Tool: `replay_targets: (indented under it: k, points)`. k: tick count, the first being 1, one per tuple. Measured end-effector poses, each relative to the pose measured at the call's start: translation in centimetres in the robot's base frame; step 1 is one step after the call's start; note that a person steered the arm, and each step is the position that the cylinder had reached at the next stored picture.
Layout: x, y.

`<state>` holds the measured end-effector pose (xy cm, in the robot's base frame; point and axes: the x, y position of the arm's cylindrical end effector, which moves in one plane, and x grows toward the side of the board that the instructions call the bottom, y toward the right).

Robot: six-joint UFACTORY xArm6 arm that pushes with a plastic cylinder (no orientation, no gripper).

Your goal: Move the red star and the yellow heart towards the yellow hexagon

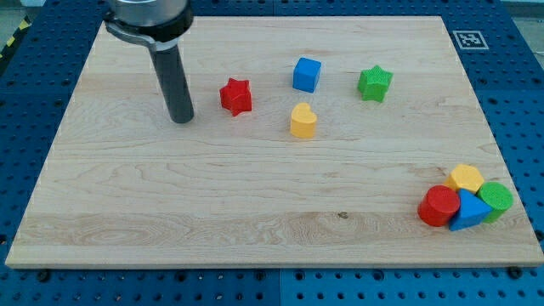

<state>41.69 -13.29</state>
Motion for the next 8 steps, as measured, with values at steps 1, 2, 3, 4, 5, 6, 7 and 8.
replay_targets:
  k: [1,2,3,4,5,6,7,8]
  points:
    - [-4.3,1.6]
    - [-4.5,2.2]
    - [-3.6,4.9]
    - [-3.6,9.6]
    - [-3.0,12.1]
    - [-0.1,12.6]
    - [2.0,14.4]
    - [2.7,17.5]
